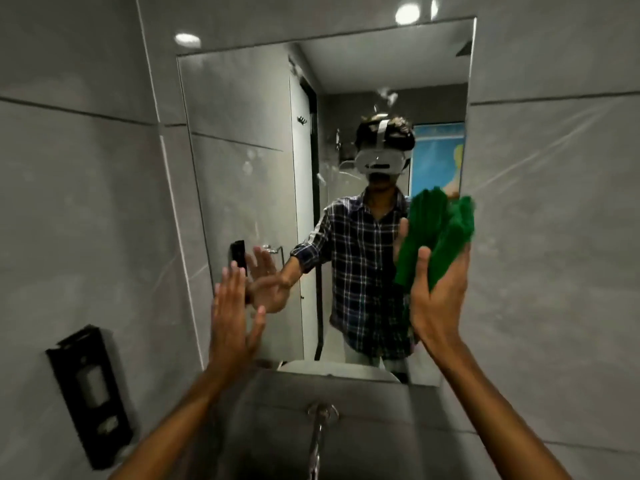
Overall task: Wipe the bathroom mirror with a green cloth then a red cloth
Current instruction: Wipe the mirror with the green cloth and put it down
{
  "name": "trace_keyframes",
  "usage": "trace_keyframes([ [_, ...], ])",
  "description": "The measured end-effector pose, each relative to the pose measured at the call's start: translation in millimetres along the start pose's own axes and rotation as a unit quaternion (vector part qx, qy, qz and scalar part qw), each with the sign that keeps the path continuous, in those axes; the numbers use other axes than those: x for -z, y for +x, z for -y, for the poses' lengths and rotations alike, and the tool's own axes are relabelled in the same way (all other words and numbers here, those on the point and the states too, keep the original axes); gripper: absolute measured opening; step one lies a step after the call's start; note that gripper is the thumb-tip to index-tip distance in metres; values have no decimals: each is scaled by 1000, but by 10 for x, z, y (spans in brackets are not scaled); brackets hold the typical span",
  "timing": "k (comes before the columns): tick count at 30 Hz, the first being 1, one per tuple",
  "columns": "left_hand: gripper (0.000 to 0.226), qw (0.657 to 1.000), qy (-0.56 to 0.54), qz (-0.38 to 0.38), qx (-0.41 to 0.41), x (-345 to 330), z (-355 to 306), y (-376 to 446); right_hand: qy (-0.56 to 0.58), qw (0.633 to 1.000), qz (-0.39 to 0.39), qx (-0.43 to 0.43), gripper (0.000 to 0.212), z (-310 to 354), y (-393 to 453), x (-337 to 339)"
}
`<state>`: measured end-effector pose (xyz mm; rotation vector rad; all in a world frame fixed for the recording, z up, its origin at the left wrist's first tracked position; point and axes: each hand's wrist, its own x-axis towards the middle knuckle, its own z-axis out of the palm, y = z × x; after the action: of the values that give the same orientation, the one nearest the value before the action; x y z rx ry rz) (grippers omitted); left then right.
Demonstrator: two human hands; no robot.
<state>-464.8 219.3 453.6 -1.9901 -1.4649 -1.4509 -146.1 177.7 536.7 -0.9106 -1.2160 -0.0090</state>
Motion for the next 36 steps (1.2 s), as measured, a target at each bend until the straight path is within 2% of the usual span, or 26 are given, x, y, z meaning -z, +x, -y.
trace_keyframes([
  [1,80,999,32,-7,-14,17,149,157,-81,994,-24,66,79,-39,192,-53],
  [3,83,997,68,-15,-39,32,350,468,-236,960,-27,149,86,-81,539,-169],
  [6,79,991,126,-15,-43,-26,439,788,-456,861,21,226,93,-220,787,-265],
  [7,78,988,150,-22,-38,-77,479,858,-485,835,31,259,94,-272,822,-295],
  [9,77,982,182,-39,-33,-162,501,893,-494,814,36,304,95,-309,836,-304],
  [11,76,980,185,-57,-44,-238,575,894,-480,833,3,276,89,-267,836,-412],
  [13,76,980,182,-67,-53,-269,658,903,-431,882,-111,157,78,-135,829,-711],
  [15,76,981,167,-79,-64,-264,672,917,-338,909,-241,23,70,142,854,-1122],
  [17,76,980,162,-88,-74,-251,656,913,-271,919,-284,-29,68,477,849,-1566],
  [19,76,978,166,-94,-80,-232,643,908,-292,930,-220,41,69,693,725,-1946],
  [20,75,978,170,-95,-80,-229,643,908,-324,927,-146,120,71,720,608,-2098],
  [21,75,977,172,-95,-80,-227,635,906,-358,906,-51,219,72,700,462,-2204],
  [23,74,977,172,-95,-82,-219,618,896,-390,830,108,383,75,546,272,-2178],
  [24,74,977,172,-91,-81,-214,617,895,-399,800,146,423,76,428,261,-2070],
  [25,75,978,176,-86,-79,-201,605,899,-408,787,154,436,77,307,297,-1905],
  [26,75,977,182,-80,-75,-191,595,908,-418,790,138,426,78,187,363,-1711],
  [28,76,977,189,-71,-68,-196,581,910,-451,823,48,343,78,-11,543,-1268],
  [31,77,977,195,-69,-60,-200,582,909,-412,892,-150,107,72,37,875,-959],
  [34,76,980,182,-59,-54,-184,535,905,-283,916,-271,-81,67,569,1134,-1280],
  [36,73,985,153,-65,-36,-176,476,905,-237,924,-277,-116,65,943,1209,-1633],
])
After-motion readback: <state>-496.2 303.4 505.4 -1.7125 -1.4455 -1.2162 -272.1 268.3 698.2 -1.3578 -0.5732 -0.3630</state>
